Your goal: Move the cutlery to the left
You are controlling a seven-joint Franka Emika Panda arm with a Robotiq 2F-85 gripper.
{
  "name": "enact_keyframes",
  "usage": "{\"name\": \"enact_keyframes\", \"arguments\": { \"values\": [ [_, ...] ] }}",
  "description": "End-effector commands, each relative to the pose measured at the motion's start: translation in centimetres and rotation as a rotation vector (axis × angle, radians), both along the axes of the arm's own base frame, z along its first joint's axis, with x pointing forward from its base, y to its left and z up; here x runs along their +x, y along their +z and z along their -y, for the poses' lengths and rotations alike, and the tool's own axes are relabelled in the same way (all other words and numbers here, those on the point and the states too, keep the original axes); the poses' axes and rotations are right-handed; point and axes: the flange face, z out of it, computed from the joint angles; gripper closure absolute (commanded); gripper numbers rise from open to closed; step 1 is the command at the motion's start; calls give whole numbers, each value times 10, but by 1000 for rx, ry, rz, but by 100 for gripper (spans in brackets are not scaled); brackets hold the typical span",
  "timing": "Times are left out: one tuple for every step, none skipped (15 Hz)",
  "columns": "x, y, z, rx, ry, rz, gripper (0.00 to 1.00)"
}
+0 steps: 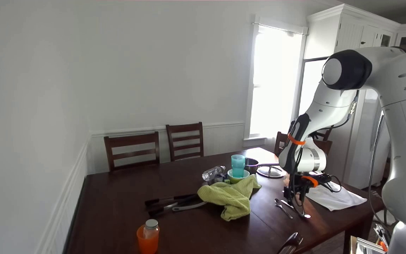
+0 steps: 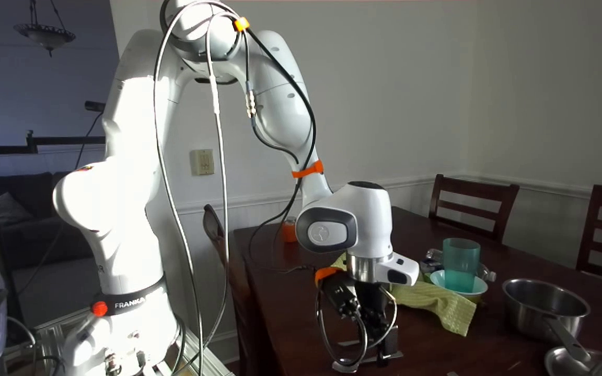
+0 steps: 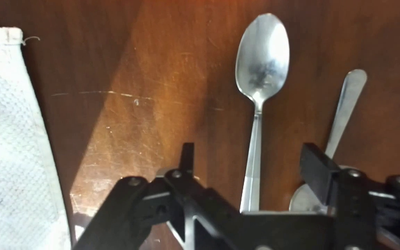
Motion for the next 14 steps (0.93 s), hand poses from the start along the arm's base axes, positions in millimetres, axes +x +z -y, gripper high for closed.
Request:
{"name": "enact_keyframes", "arguments": {
  "values": [
    [-5, 33, 14, 29, -56, 30, 0],
    [-6, 38, 21, 30, -94, 34, 0],
    [-7, 43, 29, 25, -140, 38, 0],
    [-7, 47, 40, 7, -216, 47, 0],
    [-7, 49, 49, -4, -267, 48, 0],
    [-5, 50, 59, -25, -319, 59, 0],
    [-5, 49, 66, -41, -371, 64, 0],
    [-5, 49, 73, -57, -423, 71, 0],
    [-5, 48, 79, -71, -476, 77, 0],
    [-4, 45, 83, -79, -527, 80, 0],
    [-2, 42, 89, -88, -579, 83, 0],
    [-2, 39, 92, -95, -630, 85, 0],
    [0, 36, 97, -102, -683, 87, 0],
    [1, 32, 101, -109, -733, 88, 0]
  ]
}}
